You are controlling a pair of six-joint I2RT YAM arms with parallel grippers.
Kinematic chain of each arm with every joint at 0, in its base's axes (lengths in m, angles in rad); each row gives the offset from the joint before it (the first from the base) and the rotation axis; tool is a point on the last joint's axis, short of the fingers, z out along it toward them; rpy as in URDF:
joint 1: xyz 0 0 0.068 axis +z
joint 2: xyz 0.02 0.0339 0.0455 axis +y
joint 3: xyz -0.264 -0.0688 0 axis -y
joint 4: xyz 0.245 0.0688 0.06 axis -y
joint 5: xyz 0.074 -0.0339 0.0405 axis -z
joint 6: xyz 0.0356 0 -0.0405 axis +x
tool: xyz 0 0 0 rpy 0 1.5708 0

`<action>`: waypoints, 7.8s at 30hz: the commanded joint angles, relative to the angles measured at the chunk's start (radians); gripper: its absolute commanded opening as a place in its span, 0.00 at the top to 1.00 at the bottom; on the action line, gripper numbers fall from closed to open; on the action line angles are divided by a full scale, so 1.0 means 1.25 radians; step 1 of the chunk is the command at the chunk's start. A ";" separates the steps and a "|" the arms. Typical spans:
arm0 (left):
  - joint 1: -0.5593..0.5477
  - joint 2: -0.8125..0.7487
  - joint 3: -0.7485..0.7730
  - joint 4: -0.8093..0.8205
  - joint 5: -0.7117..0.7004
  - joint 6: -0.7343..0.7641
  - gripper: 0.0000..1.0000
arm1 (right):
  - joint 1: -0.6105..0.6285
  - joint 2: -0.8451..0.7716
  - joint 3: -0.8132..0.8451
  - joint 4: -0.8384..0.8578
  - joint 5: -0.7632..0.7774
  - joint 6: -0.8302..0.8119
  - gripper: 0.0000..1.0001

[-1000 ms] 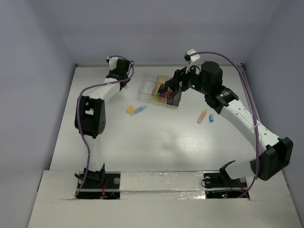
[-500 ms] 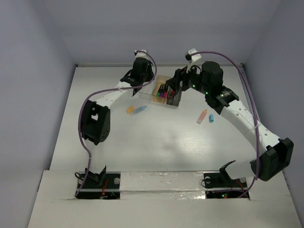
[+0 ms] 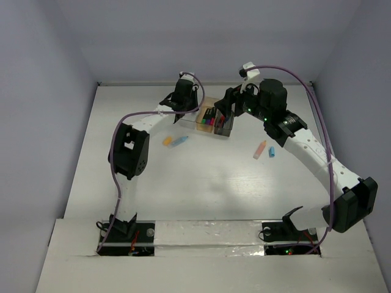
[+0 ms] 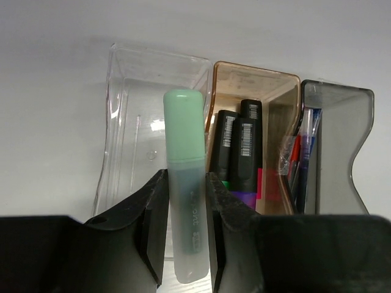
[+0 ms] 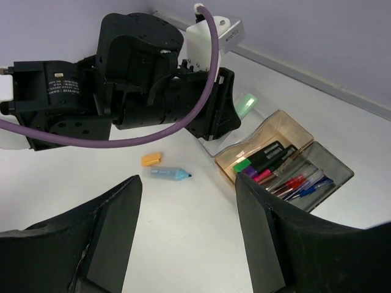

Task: Sort the stationery into containers
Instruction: Place the pen in the storage box, then pick up the pen from the center of the board, then close the pen cap on the pen.

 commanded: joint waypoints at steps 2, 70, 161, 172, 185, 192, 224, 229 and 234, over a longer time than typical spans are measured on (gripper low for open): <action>0.007 0.005 0.055 0.004 -0.019 0.026 0.94 | -0.004 -0.020 -0.002 0.041 0.019 -0.001 0.31; -0.191 -1.311 -1.062 0.425 -0.107 -0.143 0.25 | 0.245 0.581 0.212 -0.064 0.397 0.406 0.34; -0.191 -0.800 -1.123 0.773 0.025 -0.412 0.54 | 0.354 0.169 -0.228 0.289 0.342 0.352 0.99; -0.191 -0.756 -1.106 0.776 0.021 -0.389 0.74 | 0.369 0.179 -0.217 0.286 0.331 0.356 0.99; -0.191 -0.847 -1.106 0.665 0.035 -0.282 1.00 | 0.350 0.131 -0.180 0.144 0.353 0.345 0.69; -0.191 -0.915 -1.088 0.547 0.089 -0.217 1.00 | 0.271 -0.020 -0.228 0.095 0.242 0.315 0.46; -0.191 -0.933 -1.095 0.618 0.264 -0.180 1.00 | -0.292 0.108 -0.243 -0.333 0.503 0.218 0.49; -0.191 -0.938 -1.098 0.611 0.258 -0.178 1.00 | -0.300 0.198 -0.199 -0.378 0.466 0.171 0.51; -0.191 -0.942 -1.101 0.607 0.255 -0.178 1.00 | -0.300 0.247 -0.162 -0.415 0.470 0.156 0.49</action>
